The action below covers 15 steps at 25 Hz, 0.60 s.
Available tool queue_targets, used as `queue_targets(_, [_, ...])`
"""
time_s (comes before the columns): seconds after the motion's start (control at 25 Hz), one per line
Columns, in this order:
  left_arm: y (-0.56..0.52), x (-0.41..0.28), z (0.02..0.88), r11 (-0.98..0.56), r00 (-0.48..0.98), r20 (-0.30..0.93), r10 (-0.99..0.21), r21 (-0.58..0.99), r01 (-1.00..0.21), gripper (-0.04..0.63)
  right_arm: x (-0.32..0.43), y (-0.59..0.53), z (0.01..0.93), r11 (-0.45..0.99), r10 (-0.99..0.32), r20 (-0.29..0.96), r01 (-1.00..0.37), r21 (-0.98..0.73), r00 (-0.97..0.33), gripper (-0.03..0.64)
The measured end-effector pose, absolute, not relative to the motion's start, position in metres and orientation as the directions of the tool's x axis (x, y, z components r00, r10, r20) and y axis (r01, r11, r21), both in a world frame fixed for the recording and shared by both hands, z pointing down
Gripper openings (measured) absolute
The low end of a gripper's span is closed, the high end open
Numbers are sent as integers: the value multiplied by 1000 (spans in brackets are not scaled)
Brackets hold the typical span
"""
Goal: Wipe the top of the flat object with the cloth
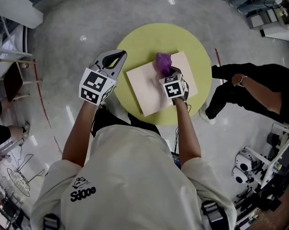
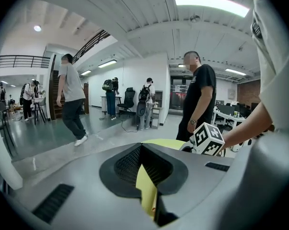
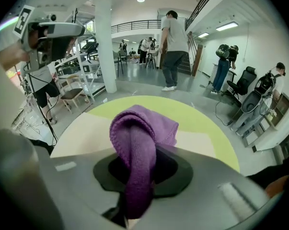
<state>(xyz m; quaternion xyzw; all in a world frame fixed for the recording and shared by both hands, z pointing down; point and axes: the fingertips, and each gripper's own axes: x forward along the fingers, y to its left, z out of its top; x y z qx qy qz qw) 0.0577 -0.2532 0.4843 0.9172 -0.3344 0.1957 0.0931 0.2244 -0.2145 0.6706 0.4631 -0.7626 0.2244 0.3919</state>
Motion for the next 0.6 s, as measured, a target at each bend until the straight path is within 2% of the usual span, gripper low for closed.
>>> queue_targets(0.6, [-236,4,493,-678,628,440,-642,58,-733,2,127,-179,668,663,-446,787,-748,-29,-427,86])
